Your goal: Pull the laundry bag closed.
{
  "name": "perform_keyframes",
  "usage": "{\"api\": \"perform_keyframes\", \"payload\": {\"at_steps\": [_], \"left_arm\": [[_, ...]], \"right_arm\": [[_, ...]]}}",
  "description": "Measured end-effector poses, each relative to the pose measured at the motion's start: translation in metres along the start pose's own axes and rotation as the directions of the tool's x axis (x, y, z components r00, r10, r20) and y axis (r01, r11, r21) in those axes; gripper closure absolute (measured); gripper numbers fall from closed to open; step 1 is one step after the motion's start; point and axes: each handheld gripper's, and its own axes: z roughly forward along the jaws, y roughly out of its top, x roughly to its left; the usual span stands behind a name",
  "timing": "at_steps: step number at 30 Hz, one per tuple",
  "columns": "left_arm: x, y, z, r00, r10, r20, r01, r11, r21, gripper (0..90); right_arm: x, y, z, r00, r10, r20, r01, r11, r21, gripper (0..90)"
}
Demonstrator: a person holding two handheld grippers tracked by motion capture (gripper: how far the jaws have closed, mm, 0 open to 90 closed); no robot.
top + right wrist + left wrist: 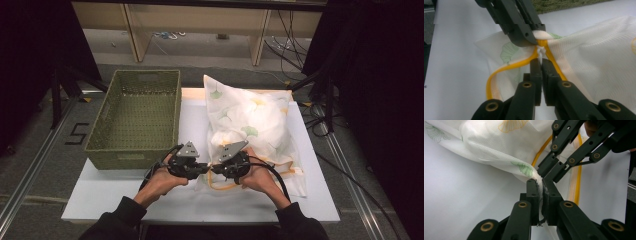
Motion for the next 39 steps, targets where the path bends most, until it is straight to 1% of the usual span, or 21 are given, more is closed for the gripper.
{"api": "perform_keyframes", "payload": {"at_steps": [3,5,6,9,10,11,12,14,15,17,20,23,26,27,29,30,31,32,34,35,39], "left_arm": [[0.000,0.000,-0.001,1.0000,0.001,-0.002,-0.001,1.0000,-0.003,83.8],[-0.001,0.001,-0.001,1.0000,0.002,0.000,-0.002,1.0000,-0.008,83.8],[0.000,0.001,-0.001,1.0000,0.002,0.009,-0.002,0.9999,-0.013,83.8],[0.000,0.002,-0.003,0.9999,0.017,0.001,-0.017,0.9998,-0.006,83.8],[-0.002,0.001,-0.002,1.0000,0.005,0.008,-0.005,0.9999,-0.014,83.9],[-0.002,0.001,-0.002,0.9997,0.020,0.010,-0.020,0.9998,-0.008,83.9],[-0.002,0.001,-0.002,0.9997,0.022,0.007,-0.022,0.9998,0.000,83.9],[-0.003,0.001,-0.002,0.9996,0.023,0.015,-0.022,0.9997,-0.008,83.9],[-0.003,0.001,-0.002,0.9997,0.020,0.015,-0.020,0.9998,-0.008,83.9],[-0.002,0.001,-0.003,0.9997,0.023,0.012,-0.023,0.9997,-0.002,84.0],[-0.002,0.001,-0.003,0.9992,0.038,0.010,-0.038,0.9993,0.002,84.4],[-0.004,0.001,-0.003,0.9994,0.033,0.006,-0.033,0.9994,0.003,85.0],[-0.002,0.002,-0.004,0.9989,0.046,0.001,-0.046,0.9989,0.005,85.1],[-0.002,0.002,-0.005,0.9996,0.028,0.001,-0.028,0.9996,-0.004,85.0],[0.001,0.001,-0.006,0.9997,0.024,0.005,-0.024,0.9996,-0.013,84.8],[0.003,0.001,-0.007,1.0000,0.008,-0.003,-0.008,0.9999,-0.014,84.5],[0.005,0.000,-0.007,1.0000,-0.001,0.010,0.001,0.9999,-0.016,83.9],[0.007,-0.001,-0.008,0.9999,-0.005,0.010,0.005,0.9998,-0.018,83.5],[0.008,-0.002,-0.009,0.9997,-0.025,0.007,0.025,0.9995,-0.018,83.4],[0.008,-0.001,-0.009,0.9997,-0.021,0.011,0.021,0.9996,-0.020,83.5],[0.008,-0.001,-0.009,0.9999,-0.008,0.007,0.008,0.9998,-0.017,83.6]], "right_arm": [[0.001,0.001,0.000,0.9998,-0.018,0.004,0.018,1.000,-0.008,89.6],[0.001,0.001,-0.001,1.0000,-0.005,0.003,0.005,1.000,-0.006,89.7],[0.001,0.001,-0.002,0.9998,-0.018,0.000,0.018,1.000,-0.014,89.7],[0.002,0.001,-0.004,1.0000,0.008,0.001,-0.008,1.000,-0.020,89.8],[0.002,0.002,-0.004,1.0000,0.009,-0.002,-0.009,1.000,-0.026,89.8],[0.001,0.002,-0.003,1.0000,0.003,-0.009,-0.003,1.000,-0.030,89.8],[0.001,0.002,-0.003,0.9996,0.024,-0.010,-0.025,0.999,-0.036,89.8],[0.001,0.001,-0.003,0.9993,0.035,-0.014,-0.035,0.999,-0.036,89.8],[0.001,0.002,-0.002,0.9996,0.021,-0.017,-0.022,0.999,-0.041,89.8],[0.001,0.002,-0.004,0.9993,0.035,-0.014,-0.036,0.998,-0.045,89.9],[0.003,0.003,-0.006,0.9992,0.039,0.000,-0.039,0.999,-0.033,90.0],[0.004,0.003,-0.007,0.9969,0.078,-0.004,-0.078,0.997,-0.009,90.0],[0.004,0.004,-0.007,0.9978,0.064,0.014,-0.064,0.998,-0.009,90.0],[0.004,0.004,-0.007,0.9985,0.052,0.013,-0.052,0.999,-0.012,90.0],[0.005,0.005,-0.008,0.9982,0.059,0.016,-0.058,0.998,-0.017,90.0],[0.006,0.005,-0.010,0.9976,0.067,0.018,-0.066,0.998,-0.022,90.0],[0.006,0.005,-0.012,0.9981,0.056,0.024,-0.055,0.998,-0.040,90.0],[0.006,0.006,-0.015,0.9984,0.057,0.006,-0.056,0.997,-0.049,90.0],[0.003,0.006,-0.019,0.9989,0.047,0.007,-0.046,0.996,-0.080,90.0],[0.003,0.005,-0.021,0.9976,0.069,-0.001,-0.069,0.994,-0.080,90.0],[0.002,0.005,-0.020,0.9981,0.062,0.002,-0.062,0.995,-0.084,90.0]]}}
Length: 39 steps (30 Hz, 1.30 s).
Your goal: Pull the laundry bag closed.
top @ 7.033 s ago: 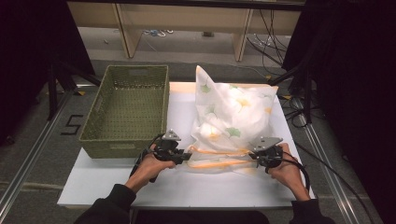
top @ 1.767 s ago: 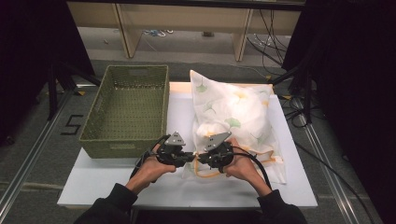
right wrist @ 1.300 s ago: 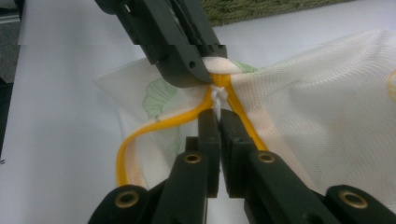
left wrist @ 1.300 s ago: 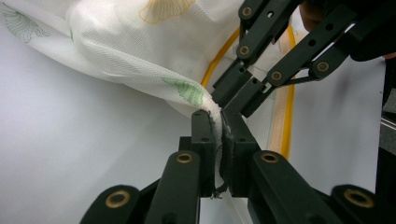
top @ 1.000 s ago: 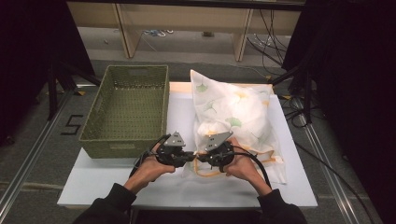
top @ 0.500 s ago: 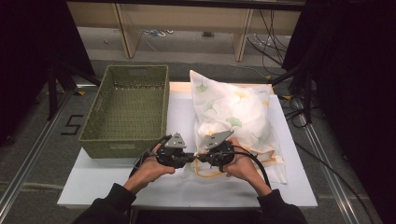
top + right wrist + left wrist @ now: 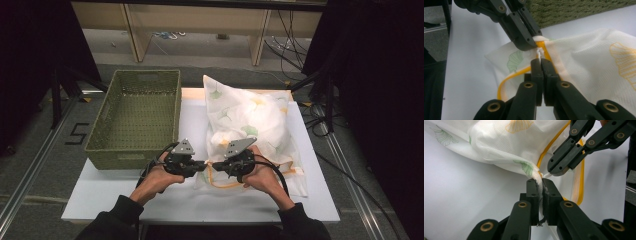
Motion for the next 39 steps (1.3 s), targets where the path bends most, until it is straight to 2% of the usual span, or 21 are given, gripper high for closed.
{"api": "perform_keyframes", "payload": {"at_steps": [2,4,7,8,9,10,15,18,21,23,25,26,27,28,30,34,36,37,39], "left_arm": [[-0.001,0.000,0.000,0.9999,-0.015,0.004,0.015,0.9999,0.000,83.6],[-0.002,0.001,0.001,1.0000,0.001,0.008,-0.001,1.0000,-0.001,83.6],[-0.004,0.001,0.002,0.9999,-0.004,0.015,0.004,1.0000,-0.005,83.6],[-0.004,0.002,0.002,0.9998,0.011,0.015,-0.011,0.9999,0.002,83.6],[-0.006,0.003,0.002,0.9999,0.007,0.012,-0.007,1.0000,-0.001,83.6],[-0.007,0.003,0.002,0.9998,0.017,0.011,-0.017,0.9999,-0.001,83.6],[-0.008,0.004,0.002,0.9996,0.025,0.013,-0.025,0.9997,0.001,83.4],[-0.008,0.004,0.002,0.9998,0.011,0.015,-0.011,0.9999,-0.010,83.4],[-0.008,0.005,0.001,0.9999,0.009,0.010,-0.009,0.9999,-0.009,83.4],[-0.008,0.004,0.001,0.9999,0.010,0.009,-0.010,0.9999,-0.008,83.4],[-0.008,0.005,0.001,0.9999,0.012,0.011,-0.012,0.9999,-0.007,83.4],[-0.008,0.005,0.001,0.9998,0.015,0.013,-0.015,0.9998,-0.011,83.3],[-0.006,0.005,0.000,0.9998,0.017,0.012,-0.016,0.9998,-0.014,83.1],[-0.005,0.005,0.000,0.9999,-0.007,0.009,0.007,0.9999,-0.013,82.7],[-0.003,0.004,0.001,0.9993,-0.027,0.026,0.028,0.9996,-0.008,78.5],[0.000,0.004,0.003,0.9973,-0.061,0.041,0.061,0.9981,-0.003,77.2],[0.002,0.005,0.003,0.9972,-0.059,0.045,0.059,0.9982,-0.002,79.7],[0.002,0.005,0.003,0.9966,-0.068,0.046,0.069,0.9976,-0.006,80.6],[0.001,0.004,0.002,0.9975,-0.056,0.044,0.056,0.9984,-0.006,82.9]], "right_arm": [[0.000,0.000,0.000,0.9999,-0.001,-0.011,0.001,1.000,0.002,90.0],[0.000,-0.001,0.002,0.9999,-0.001,-0.016,0.001,1.000,0.008,89.9],[-0.002,-0.002,0.005,0.9996,0.019,-0.022,-0.018,1.000,0.024,89.7],[-0.001,-0.003,0.006,0.9995,0.010,-0.029,-0.009,1.000,0.028,89.7],[-0.001,-0.002,0.008,0.9996,-0.002,-0.029,0.003,1.000,0.023,89.6],[0.000,-0.002,0.008,0.9996,0.004,-0.027,-0.003,1.000,0.030,89.5],[-0.001,-0.003,0.010,0.9993,0.015,-0.035,-0.014,1.000,0.012,88.1],[-0.002,-0.003,0.011,0.9990,0.025,-0.037,-0.025,1.000,0.005,88.2],[-0.002,-0.004,0.012,0.9988,0.031,-0.037,-0.031,0.999,0.017,88.2],[-0.004,-0.005,0.015,0.9984,0.030,-0.047,-0.031,1.000,-0.003,88.4],[-0.002,-0.005,0.014,0.9974,0.057,-0.044,-0.057,0.998,0.007,89.3],[-0.002,-0.005,0.015,0.9985,0.032,-0.044,-0.032,0.999,0.000,89.6],[-0.002,-0.004,0.014,0.9988,0.034,-0.035,-0.034,0.999,0.003,89.9],[-0.002,-0.003,0.013,0.9990,0.025,-0.037,-0.025,1.000,0.004,89.9],[0.000,-0.003,0.012,0.9997,0.020,-0.016,-0.020,1.000,0.007,90.0],[0.001,-0.001,0.011,0.9999,-0.015,-0.008,0.015,1.000,0.028,90.0],[0.002,-0.001,0.011,0.9999,-0.009,0.008,0.009,0.999,0.041,90.0],[0.003,-0.001,0.011,1.0000,-0.007,-0.001,0.007,0.999,0.039,90.0],[0.002,-0.001,0.011,1.0000,0.003,0.006,-0.003,0.999,0.045,90.0]]}}
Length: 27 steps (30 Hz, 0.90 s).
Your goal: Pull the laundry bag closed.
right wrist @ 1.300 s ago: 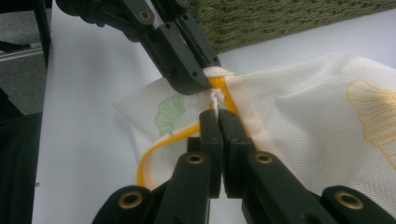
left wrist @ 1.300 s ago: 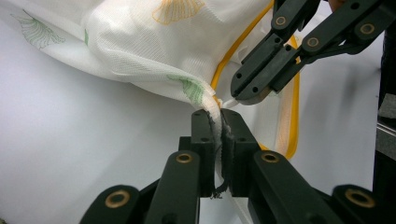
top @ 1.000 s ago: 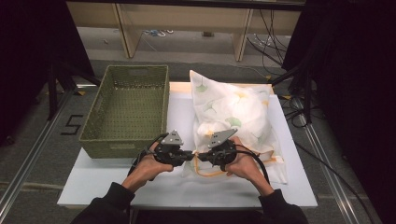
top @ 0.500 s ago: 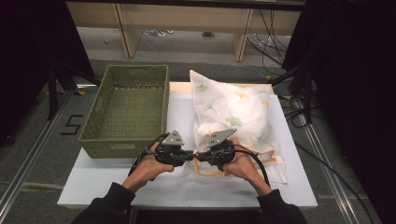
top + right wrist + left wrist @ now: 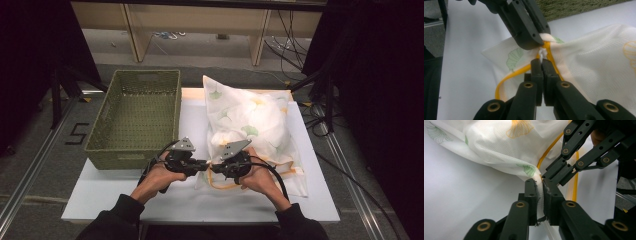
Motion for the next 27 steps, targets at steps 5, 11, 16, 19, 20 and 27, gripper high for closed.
{"api": "perform_keyframes", "payload": {"at_steps": [5,11,16,19,20,27], "left_arm": [[-0.0044,0.0014,-0.0007,1.0000,0.007,-0.001,-0.007,0.9999,-0.009,84.4],[-0.0048,0.0011,-0.0008,1.0000,0.009,-0.004,-0.009,0.9999,-0.005,84.3],[-0.0008,0.0011,-0.0002,0.9998,-0.020,0.007,0.020,0.9998,-0.006,78.7],[0.0035,-0.0014,0.0012,0.9989,-0.042,0.018,0.042,0.9991,0.002,78.7],[0.0041,-0.0017,0.0010,0.9984,-0.051,0.026,0.051,0.9987,-0.006,80.8],[-0.0021,-0.0006,-0.0003,0.9995,-0.029,0.012,0.029,0.9995,-0.012,85.5]], "right_arm": [[-0.0020,-0.0001,0.0015,0.9996,0.006,-0.028,-0.008,0.999,-0.041,89.7],[-0.0032,-0.0021,0.0045,0.9969,0.062,-0.047,-0.065,0.997,-0.047,89.9],[-0.0011,0.0002,0.0034,0.9996,0.017,-0.022,-0.018,0.998,-0.053,90.0],[0.0002,-0.0002,0.0027,0.9998,0.008,-0.019,-0.009,0.999,-0.036,90.0],[0.0015,0.0001,0.0020,0.9998,0.018,-0.009,-0.018,0.999,-0.026,90.0],[0.0021,0.0001,0.0029,0.9999,0.013,-0.002,-0.013,1.000,-0.008,90.0]]}}
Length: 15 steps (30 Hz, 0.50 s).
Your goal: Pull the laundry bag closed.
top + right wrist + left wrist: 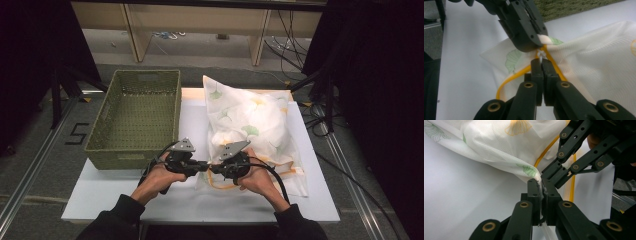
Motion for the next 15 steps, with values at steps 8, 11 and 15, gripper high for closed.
{"api": "perform_keyframes", "payload": {"at_steps": [8,11,15], "left_arm": [[0.0001,0.0018,-0.0062,0.9995,0.026,-0.016,-0.026,0.9996,-0.013,86.0],[-0.0019,0.0042,-0.0047,0.9995,0.031,-0.008,-0.031,0.9994,-0.018,85.8],[-0.0014,0.0041,-0.0060,0.9995,0.029,-0.011,-0.030,0.9994,-0.018,85.1]], "right_arm": [[0.0007,0.0009,-0.0085,0.9995,0.005,0.033,-0.005,1.000,0.000,90.0],[0.0003,0.0014,-0.0100,0.9997,0.001,0.025,0.000,1.000,-0.019,90.0],[-0.0001,0.0010,-0.0090,1.0000,-0.009,0.001,0.009,0.999,-0.033,90.0]]}}
